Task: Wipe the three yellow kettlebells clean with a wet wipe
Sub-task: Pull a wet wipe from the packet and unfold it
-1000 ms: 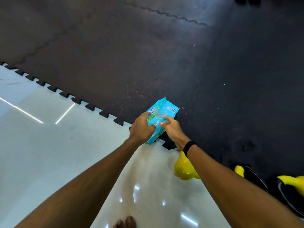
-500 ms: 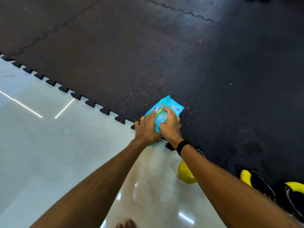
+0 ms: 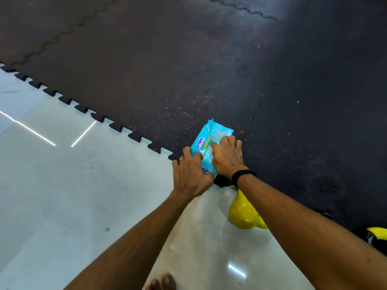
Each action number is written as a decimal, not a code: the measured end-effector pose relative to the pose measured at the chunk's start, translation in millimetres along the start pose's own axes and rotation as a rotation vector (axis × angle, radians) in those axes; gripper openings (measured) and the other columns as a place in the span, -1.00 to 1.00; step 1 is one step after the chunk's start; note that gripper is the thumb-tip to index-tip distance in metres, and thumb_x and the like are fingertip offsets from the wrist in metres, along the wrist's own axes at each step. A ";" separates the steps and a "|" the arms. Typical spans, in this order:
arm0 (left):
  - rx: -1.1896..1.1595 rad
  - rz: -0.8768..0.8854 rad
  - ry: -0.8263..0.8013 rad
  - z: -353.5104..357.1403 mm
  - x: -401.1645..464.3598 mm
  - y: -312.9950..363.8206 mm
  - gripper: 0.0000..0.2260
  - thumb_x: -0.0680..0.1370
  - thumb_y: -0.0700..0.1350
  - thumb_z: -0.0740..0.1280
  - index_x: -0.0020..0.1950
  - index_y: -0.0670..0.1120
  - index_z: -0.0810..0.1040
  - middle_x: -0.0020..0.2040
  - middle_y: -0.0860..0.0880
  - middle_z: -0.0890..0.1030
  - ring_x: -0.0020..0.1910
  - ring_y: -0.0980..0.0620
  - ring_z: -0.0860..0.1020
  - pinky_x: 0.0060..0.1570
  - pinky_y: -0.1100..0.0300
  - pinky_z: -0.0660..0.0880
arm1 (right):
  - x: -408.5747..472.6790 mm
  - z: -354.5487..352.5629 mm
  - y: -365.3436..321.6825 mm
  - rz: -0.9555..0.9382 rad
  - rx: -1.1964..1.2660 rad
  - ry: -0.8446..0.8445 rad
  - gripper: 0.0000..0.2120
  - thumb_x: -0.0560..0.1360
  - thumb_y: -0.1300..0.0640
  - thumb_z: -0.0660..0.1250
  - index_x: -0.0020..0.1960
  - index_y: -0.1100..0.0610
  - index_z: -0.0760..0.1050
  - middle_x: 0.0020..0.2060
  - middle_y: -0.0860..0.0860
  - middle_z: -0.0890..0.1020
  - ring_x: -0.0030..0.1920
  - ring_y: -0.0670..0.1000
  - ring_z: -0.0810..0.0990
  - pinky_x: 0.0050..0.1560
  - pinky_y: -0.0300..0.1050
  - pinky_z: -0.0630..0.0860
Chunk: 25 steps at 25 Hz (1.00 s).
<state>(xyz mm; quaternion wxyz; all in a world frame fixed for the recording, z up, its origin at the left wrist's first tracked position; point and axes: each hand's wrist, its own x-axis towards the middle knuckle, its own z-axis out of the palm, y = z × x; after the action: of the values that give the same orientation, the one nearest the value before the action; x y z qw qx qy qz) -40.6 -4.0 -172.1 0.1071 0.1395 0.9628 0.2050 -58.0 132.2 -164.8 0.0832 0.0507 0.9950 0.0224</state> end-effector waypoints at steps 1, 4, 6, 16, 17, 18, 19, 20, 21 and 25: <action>-0.044 -0.031 0.031 -0.7 -1.8 5.8 -0.48 0.42 0.25 0.20 0.25 -0.05 0.39 0.29 -0.09 0.36 0.06 0.02 0.50 0.14 0.11 0.41 | -0.6 1.7 -1.5 0.017 0.020 0.014 -0.70 0.60 -0.01 0.08 0.20 0.03 0.50 0.13 0.12 0.49 0.12 0.13 0.38 0.11 0.08 0.29; -0.178 -0.167 0.026 -1.7 -1.7 18.8 -0.55 0.51 0.14 0.32 0.28 -0.08 0.37 0.20 -0.08 0.42 -0.08 0.06 0.48 0.01 0.21 0.51 | -6.0 8.0 -2.5 0.019 0.036 0.074 -0.71 0.61 -0.08 0.12 0.11 0.04 0.53 0.08 0.06 0.58 0.07 0.06 0.43 0.16 0.06 0.30; -0.203 -0.210 0.008 -2.3 0.4 22.5 -0.52 0.51 0.12 0.35 0.32 -0.10 0.35 0.20 -0.09 0.43 -0.06 0.02 0.52 -0.03 0.25 0.52 | -7.4 12.4 -0.9 0.009 -0.003 0.090 -0.70 0.59 -0.12 0.15 0.10 0.04 0.53 0.06 0.05 0.62 0.05 0.04 0.48 0.17 0.04 0.32; -0.188 -0.193 0.031 1.2 7.1 14.5 -0.50 0.44 0.07 0.44 0.28 -0.09 0.37 0.16 -0.07 0.46 -0.03 0.02 0.51 -0.05 0.26 0.50 | 2.6 25.3 0.7 0.024 0.138 0.204 -0.71 0.59 -0.07 0.20 -0.08 0.11 0.55 -0.16 0.09 0.66 -0.26 -0.01 0.48 -0.09 -0.05 0.34; -0.187 -0.168 0.029 3.0 6.0 13.3 -0.48 0.43 0.07 0.45 0.28 -0.08 0.36 0.16 -0.06 0.44 -0.02 0.02 0.51 -0.05 0.26 0.50 | -0.6 24.7 1.5 0.036 0.214 0.236 -0.73 0.57 -0.04 0.23 -0.10 0.12 0.57 -0.17 0.10 0.67 -0.26 0.00 0.50 -0.13 -0.05 0.35; -0.187 -0.135 0.023 4.6 4.4 12.7 -0.46 0.41 0.07 0.47 0.29 -0.08 0.36 0.17 -0.06 0.42 0.00 0.02 0.50 -0.04 0.25 0.50 | -3.2 24.4 2.8 0.051 0.329 0.256 -0.76 0.55 -0.01 0.27 -0.12 0.14 0.58 -0.16 0.11 0.68 -0.25 0.02 0.53 -0.15 -0.05 0.38; -0.185 -0.100 0.014 6.7 3.0 12.1 -0.44 0.40 0.05 0.48 0.29 -0.07 0.36 0.17 -0.07 0.39 0.03 0.03 0.49 -0.02 0.24 0.50 | -5.2 22.0 4.9 0.066 0.483 0.261 -0.80 0.52 0.03 0.31 -0.14 0.15 0.57 -0.15 0.11 0.67 -0.22 0.03 0.54 -0.16 -0.04 0.45; -0.179 -0.074 0.004 8.4 1.8 12.0 -0.43 0.38 0.05 0.49 0.30 -0.06 0.35 0.18 -0.07 0.38 0.07 0.02 0.47 0.01 0.22 0.50 | -6.6 18.9 7.9 0.089 0.644 0.235 -0.84 0.50 0.06 0.33 -0.17 0.15 0.54 -0.15 0.10 0.67 -0.19 0.03 0.54 -0.15 -0.01 0.51; -0.169 -0.063 -0.009 9.1 0.9 12.8 -0.41 0.37 0.05 0.48 0.32 -0.06 0.35 0.19 -0.08 0.36 0.11 0.01 0.44 0.06 0.18 0.50 | -8.0 15.5 11.4 0.125 0.780 0.191 -0.85 0.48 0.07 0.33 -0.19 0.14 0.51 -0.16 0.08 0.65 -0.17 0.02 0.54 -0.14 0.01 0.55; -0.153 -0.048 -0.061 -4.4 0.4 28.0 -0.39 0.42 0.08 0.43 0.40 -0.05 0.33 0.32 -0.11 0.34 0.28 -0.07 0.37 0.26 0.03 0.44 | -23.1 -12.1 27.5 0.172 0.930 0.102 -0.84 0.41 0.03 0.22 -0.28 0.09 0.43 -0.27 0.03 0.57 -0.18 0.05 0.48 -0.15 0.03 0.50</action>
<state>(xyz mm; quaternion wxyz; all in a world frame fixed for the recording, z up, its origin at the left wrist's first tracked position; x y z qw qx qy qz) -35.8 19.0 -156.3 0.1514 0.1141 0.9438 0.2708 -34.7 156.7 -147.6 0.0007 0.1634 0.8946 -0.4160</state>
